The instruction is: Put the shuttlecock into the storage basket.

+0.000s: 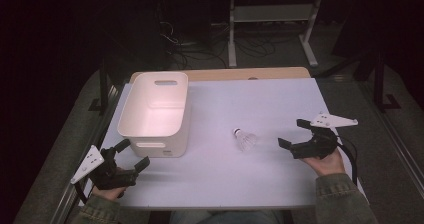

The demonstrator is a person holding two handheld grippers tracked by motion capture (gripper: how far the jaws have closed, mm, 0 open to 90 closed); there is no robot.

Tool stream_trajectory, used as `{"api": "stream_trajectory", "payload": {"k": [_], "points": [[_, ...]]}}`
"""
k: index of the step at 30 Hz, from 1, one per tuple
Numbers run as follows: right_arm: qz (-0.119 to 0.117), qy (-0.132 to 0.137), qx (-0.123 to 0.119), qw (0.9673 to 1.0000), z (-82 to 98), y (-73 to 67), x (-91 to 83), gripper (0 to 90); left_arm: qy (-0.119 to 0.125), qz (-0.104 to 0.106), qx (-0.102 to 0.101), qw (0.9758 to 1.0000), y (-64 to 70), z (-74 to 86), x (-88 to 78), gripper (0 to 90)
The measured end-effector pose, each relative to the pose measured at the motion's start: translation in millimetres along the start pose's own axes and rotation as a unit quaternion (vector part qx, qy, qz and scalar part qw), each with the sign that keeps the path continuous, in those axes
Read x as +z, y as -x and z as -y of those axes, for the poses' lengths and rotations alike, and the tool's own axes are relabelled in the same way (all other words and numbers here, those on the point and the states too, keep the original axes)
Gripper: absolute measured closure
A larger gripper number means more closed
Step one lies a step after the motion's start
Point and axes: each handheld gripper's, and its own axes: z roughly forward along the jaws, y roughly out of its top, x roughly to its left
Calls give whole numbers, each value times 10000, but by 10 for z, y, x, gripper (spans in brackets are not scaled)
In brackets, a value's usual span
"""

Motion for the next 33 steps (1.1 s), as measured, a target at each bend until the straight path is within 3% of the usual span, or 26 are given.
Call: {"api": "stream_trajectory", "payload": {"k": [5, 33], "points": [[-57, -104, -99, 9999, -82, -10, 65, 0, -4, -4, -1, 10000, 1, 1, 0, 8], [-294, -400, -157, 9986, -254, -28, 468, 0, -5, 0, 41, 10000, -4, -3, -7, 8]]}}
